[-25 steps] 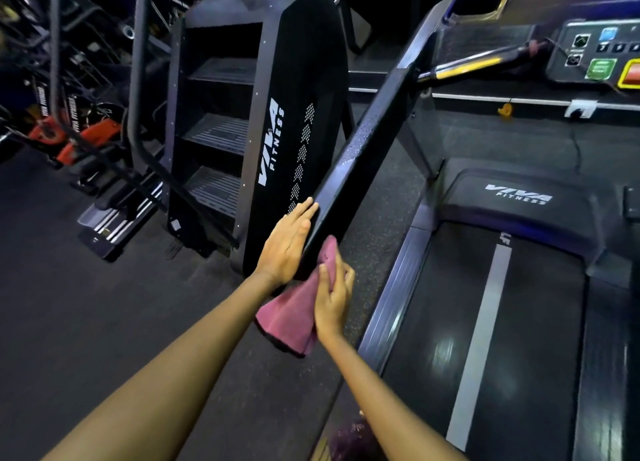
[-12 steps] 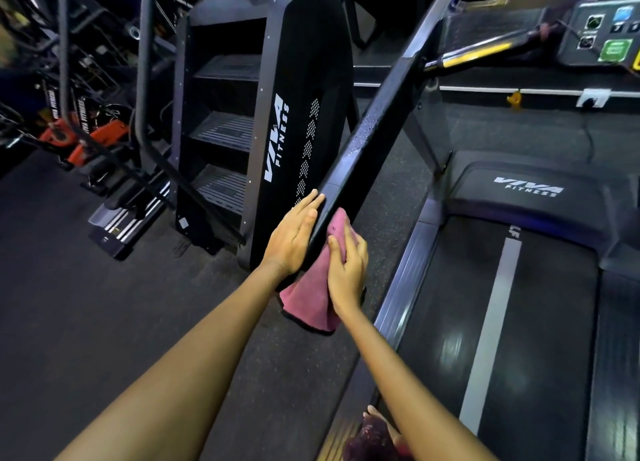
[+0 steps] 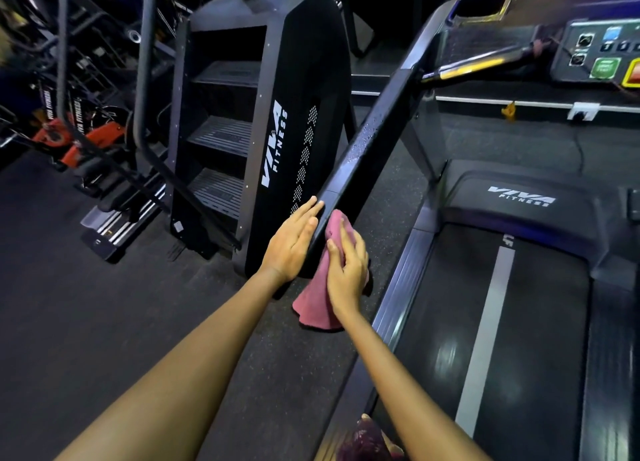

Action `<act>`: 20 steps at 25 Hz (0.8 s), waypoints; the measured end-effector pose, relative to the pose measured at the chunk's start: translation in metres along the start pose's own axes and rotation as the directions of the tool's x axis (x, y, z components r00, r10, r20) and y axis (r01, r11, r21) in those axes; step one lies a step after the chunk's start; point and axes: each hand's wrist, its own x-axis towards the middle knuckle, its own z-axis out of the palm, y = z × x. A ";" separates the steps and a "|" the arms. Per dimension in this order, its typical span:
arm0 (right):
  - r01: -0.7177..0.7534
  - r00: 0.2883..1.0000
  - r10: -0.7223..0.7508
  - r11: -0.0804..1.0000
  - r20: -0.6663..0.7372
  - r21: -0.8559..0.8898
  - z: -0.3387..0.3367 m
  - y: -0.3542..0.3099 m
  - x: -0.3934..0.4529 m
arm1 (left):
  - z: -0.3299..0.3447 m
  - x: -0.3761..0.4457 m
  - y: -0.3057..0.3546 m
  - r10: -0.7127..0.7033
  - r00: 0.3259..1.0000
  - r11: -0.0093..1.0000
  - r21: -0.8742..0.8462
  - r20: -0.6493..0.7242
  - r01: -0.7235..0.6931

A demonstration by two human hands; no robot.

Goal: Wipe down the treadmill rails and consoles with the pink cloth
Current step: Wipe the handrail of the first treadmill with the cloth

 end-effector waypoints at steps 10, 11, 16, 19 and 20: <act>-0.033 0.999 0.033 0.999 -0.036 -0.022 0.001 -0.006 0.043 | -0.001 0.002 -0.001 0.021 1.000 0.999 0.040 0.009 -0.022; 0.047 0.998 -0.048 0.998 -0.029 -0.042 0.001 -0.012 0.033 | -0.001 0.002 0.000 0.023 1.000 0.999 0.039 0.011 -0.024; 0.159 0.987 -0.157 0.986 -0.043 0.042 0.001 0.008 -0.008 | -0.002 0.001 -0.001 0.013 1.000 0.999 0.039 0.009 -0.014; 0.238 0.971 -0.239 0.971 -0.005 -0.029 0.005 0.017 -0.012 | -0.001 0.001 -0.002 0.029 1.000 0.999 0.023 0.012 -0.029; 0.245 0.969 -0.245 0.969 0.019 -0.031 0.006 0.017 -0.015 | -0.001 0.001 -0.002 0.036 0.999 0.999 0.021 0.011 -0.037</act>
